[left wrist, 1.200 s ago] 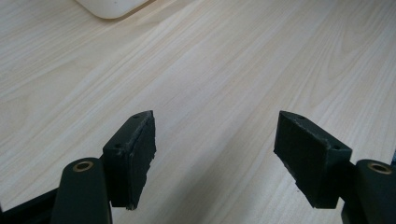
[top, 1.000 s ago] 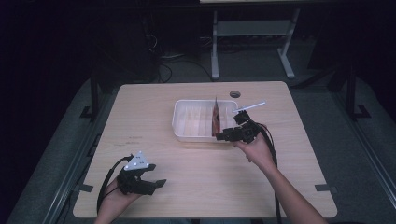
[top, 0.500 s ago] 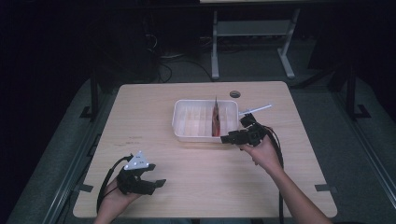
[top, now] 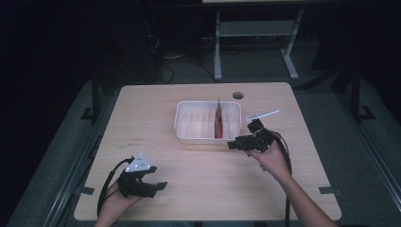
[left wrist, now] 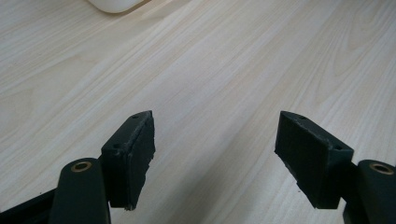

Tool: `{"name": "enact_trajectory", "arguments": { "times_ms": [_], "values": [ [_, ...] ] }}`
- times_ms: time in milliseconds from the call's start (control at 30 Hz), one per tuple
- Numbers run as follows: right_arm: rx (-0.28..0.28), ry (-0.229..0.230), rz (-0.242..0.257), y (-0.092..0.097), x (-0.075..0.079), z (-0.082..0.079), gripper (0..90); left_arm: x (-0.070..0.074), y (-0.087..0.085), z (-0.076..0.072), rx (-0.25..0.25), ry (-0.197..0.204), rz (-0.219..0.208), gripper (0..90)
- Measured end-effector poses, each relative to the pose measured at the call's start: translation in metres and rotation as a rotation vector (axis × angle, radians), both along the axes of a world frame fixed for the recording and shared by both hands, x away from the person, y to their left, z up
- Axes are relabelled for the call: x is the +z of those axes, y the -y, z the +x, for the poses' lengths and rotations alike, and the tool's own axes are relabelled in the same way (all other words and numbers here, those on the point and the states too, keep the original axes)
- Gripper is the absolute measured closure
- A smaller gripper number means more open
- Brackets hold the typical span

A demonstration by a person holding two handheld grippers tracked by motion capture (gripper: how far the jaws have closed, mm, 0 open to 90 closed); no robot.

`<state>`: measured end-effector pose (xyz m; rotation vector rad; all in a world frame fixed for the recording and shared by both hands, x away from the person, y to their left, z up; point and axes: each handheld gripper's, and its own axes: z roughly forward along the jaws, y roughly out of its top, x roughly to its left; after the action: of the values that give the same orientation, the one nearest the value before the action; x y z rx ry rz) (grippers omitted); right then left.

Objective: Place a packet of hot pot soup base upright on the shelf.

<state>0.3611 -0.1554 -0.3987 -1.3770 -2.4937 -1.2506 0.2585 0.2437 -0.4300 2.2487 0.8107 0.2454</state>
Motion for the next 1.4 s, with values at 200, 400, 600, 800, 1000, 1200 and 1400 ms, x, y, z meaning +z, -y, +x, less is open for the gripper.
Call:
{"name": "enact_trajectory", "arguments": {
  "times_ms": [200, 400, 600, 800, 1000, 1200, 1400],
  "values": [
    [-0.002, -0.004, 0.003, 0.007, -0.002, -0.004, 48.3, 0.0, 0.0, 0.0, 0.001, -0.001, 0.001, 27.8],
    [-0.004, -0.006, 0.01, 0.014, -0.003, -0.009, 48.1, -0.001, 0.001, 0.0, -0.003, -0.002, 0.006, 27.8],
    [-0.002, 0.002, 0.003, 0.018, -0.003, -0.014, 47.7, -0.001, 0.001, 0.0, 0.0, -0.004, 0.007, 27.8],
    [0.0, 0.01, 0.007, 0.023, -0.002, -0.02, 47.7, -0.001, 0.001, 0.0, 0.0, -0.003, 0.007, 27.8],
    [-0.006, -0.004, 0.008, 0.031, -0.009, -0.025, 47.6, -0.001, 0.0, 0.0, -0.001, -0.004, 0.009, 27.8],
    [-0.016, -0.015, 0.012, 0.04, -0.015, -0.031, 47.4, -0.001, 0.0, 0.0, 0.004, 0.0, 0.007, 27.6],
    [-0.017, -0.024, 0.008, 0.048, -0.019, -0.037, 47.3, -0.002, 0.001, 0.001, 0.004, -0.003, 0.006, 27.6]
  ]
}}
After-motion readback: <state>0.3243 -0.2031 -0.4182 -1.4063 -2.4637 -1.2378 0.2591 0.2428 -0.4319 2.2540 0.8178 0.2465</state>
